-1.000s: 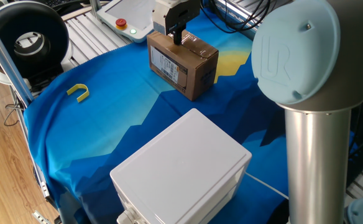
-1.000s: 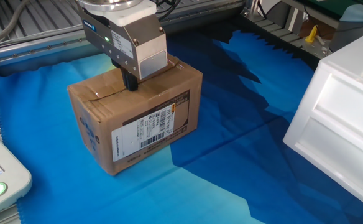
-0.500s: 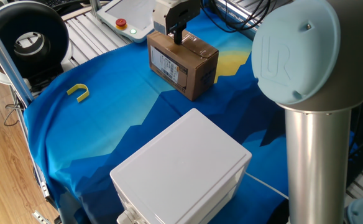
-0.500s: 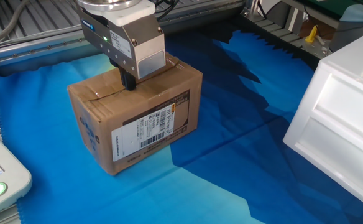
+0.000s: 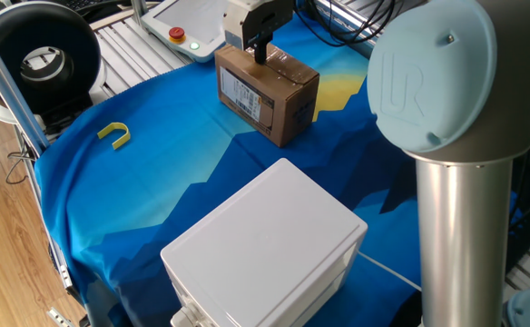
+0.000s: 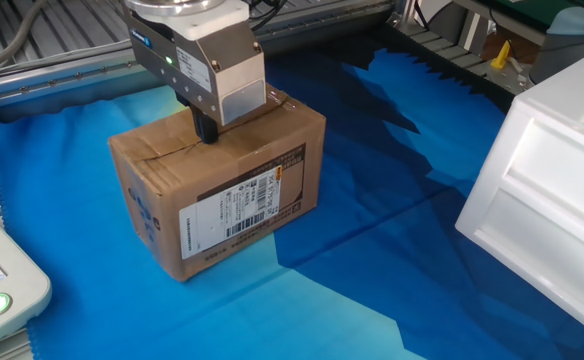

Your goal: Cover the box

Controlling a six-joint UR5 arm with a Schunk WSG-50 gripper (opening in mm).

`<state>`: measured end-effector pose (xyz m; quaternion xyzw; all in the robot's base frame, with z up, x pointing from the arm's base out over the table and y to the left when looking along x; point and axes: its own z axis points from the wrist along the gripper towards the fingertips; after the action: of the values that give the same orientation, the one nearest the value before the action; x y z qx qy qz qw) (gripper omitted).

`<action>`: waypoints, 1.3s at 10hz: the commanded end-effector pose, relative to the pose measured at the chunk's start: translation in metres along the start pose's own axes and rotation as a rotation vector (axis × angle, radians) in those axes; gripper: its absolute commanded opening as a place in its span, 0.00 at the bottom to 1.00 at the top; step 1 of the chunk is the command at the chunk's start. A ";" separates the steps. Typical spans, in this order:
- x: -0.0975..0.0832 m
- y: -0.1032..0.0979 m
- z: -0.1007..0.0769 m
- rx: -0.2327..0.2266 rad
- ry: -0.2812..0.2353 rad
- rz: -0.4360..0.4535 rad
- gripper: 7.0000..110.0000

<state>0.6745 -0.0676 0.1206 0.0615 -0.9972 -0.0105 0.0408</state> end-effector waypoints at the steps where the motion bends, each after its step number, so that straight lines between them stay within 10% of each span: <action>1: 0.000 0.003 -0.002 -0.015 -0.002 -0.002 0.00; 13: -0.007 0.007 -0.003 -0.028 -0.025 -0.006 0.00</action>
<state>0.6796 -0.0624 0.1216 0.0651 -0.9972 -0.0195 0.0321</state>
